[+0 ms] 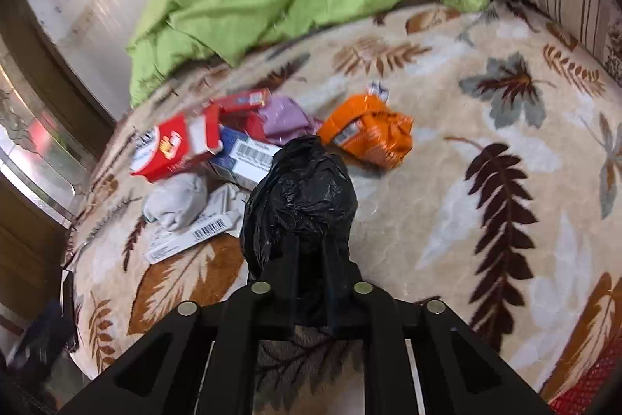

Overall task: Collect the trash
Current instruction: 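Close the right gripper on the black plastic bag, then grasp the red-white snack box with the left gripper while the right lifts the black bag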

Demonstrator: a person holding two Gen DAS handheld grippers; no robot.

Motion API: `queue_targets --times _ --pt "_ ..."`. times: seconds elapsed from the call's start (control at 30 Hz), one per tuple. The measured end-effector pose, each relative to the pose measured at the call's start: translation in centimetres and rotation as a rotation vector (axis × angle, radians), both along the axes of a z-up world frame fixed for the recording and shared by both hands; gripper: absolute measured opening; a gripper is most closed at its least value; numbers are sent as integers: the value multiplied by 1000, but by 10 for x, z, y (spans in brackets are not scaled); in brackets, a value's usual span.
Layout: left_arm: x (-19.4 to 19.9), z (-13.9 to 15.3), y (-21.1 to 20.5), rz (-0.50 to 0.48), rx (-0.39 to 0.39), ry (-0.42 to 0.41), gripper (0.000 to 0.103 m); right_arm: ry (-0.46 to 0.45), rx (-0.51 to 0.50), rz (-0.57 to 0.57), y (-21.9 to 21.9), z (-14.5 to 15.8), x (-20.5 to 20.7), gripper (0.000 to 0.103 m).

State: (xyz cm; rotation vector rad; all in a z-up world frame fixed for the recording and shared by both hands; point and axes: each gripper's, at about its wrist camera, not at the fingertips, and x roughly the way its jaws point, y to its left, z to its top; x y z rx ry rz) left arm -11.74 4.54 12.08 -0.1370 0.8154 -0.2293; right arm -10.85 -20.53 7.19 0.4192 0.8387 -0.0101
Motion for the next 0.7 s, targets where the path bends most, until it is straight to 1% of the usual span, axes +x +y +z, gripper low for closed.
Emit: queue_targets --times 0.1,0.17,0.23,0.3,0.37,0.43,0.5,0.53,0.57,0.6,0.63,0.67,0.7 --pt "30 7 -7 -21 -56 22 103 -52 -9 0 -3 7 -9 7" --pt "49 12 -12 -13 -83 32 103 -82 -4 -6 -5 11 -9 7" --pt "75 15 -20 -52 -137 58 103 -99 0 -18 -10 13 -9 6" --pt "92 13 -25 -32 -139 78 103 -96 12 -14 -11 12 -8 6" --pt "113 9 -31 -36 -153 101 102 -89 33 -14 -13 10 -7 6" --pt "127 2 -35 -20 -160 131 95 -79 36 -10 -14 9 -6 6" --pt "145 -8 -40 -21 -177 172 80 -72 42 -5 -13 7 -7 6" --pt "150 -13 -42 -18 -180 192 76 -65 43 1 -13 6 -6 6" --pt "157 -19 -44 -15 -193 211 67 -54 43 7 -12 5 -5 6" --pt "163 -24 -45 -21 -211 227 61 -47 47 8 -13 3 -5 6" --pt "167 -28 -48 -30 -222 236 58 -32 56 14 -13 1 -5 6" --pt "170 -31 -51 -41 -234 243 48 -22 55 19 -13 0 -4 6" --pt "171 -33 -54 -50 -247 242 33 -8 53 21 -13 -2 -3 6"
